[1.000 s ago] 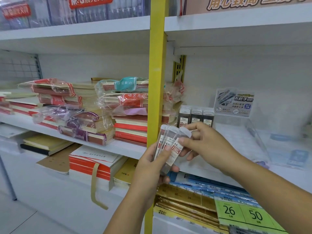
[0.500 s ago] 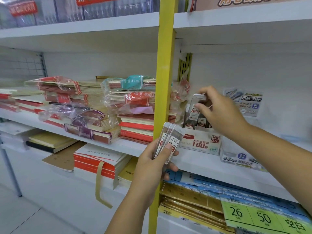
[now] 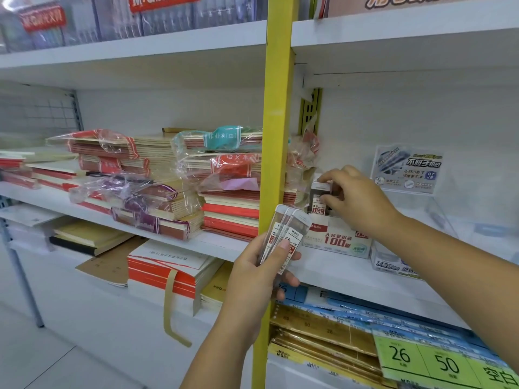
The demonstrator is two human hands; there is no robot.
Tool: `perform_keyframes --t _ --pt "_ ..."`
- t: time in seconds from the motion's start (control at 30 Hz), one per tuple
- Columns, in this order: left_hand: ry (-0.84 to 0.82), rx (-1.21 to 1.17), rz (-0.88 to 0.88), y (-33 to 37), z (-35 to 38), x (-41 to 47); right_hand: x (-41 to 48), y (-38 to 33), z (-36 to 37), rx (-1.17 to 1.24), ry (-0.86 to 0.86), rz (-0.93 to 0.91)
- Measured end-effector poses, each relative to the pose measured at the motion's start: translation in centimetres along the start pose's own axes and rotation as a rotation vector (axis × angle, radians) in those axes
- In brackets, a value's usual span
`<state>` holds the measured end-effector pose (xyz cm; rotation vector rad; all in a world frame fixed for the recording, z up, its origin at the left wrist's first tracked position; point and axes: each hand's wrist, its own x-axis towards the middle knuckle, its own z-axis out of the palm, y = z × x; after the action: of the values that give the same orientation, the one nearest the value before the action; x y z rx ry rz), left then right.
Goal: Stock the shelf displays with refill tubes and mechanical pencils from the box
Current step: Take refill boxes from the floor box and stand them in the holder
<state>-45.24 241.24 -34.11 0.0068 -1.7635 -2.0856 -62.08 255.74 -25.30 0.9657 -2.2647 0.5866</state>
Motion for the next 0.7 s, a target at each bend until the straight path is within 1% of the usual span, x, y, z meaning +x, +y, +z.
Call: perform_keyframes --t 0.17,0.23,0.3,0.33,0.4,0.43,0.5,0.53,0.63,0.7 --pt "-0.001 0.009 -0.005 0.0 0.0 0.1 -0.3 0.0 -0.2 -0.055 -0.042 0.045" --pt "-0.009 0.006 -0.003 0.0 0.1 0.1 -1.2 -0.8 -0.9 -0.008 0.032 0.049" --pt "-0.022 0.004 0.003 -0.1 0.3 0.2 -2.9 -1.9 -1.5 0.145 0.121 0.055" --pt "-0.028 0.002 0.008 -0.1 0.5 0.2 -3.9 -2.6 -1.7 0.269 0.114 0.070" --pt "-0.044 -0.005 0.017 -0.2 0.9 0.2 -5.6 -4.0 -2.0 0.516 -0.003 0.136" --pt "-0.055 -0.014 0.019 -0.2 1.0 0.2 -6.2 -4.5 -2.0 0.600 -0.072 0.181" --pt "-0.075 -0.035 0.016 -0.3 1.4 0.1 -7.0 -5.1 -1.8 0.690 -0.157 0.263" --pt "-0.081 -0.041 0.012 -0.3 1.6 0.1 -7.2 -5.3 -1.7 0.721 -0.168 0.293" --pt "-0.096 -0.076 -0.004 -0.5 2.0 0.2 -7.0 -5.0 -2.2 0.806 -0.127 0.352" --pt "-0.103 -0.091 -0.008 -0.6 2.1 0.3 -6.4 -4.1 -3.0 0.854 -0.037 0.398"
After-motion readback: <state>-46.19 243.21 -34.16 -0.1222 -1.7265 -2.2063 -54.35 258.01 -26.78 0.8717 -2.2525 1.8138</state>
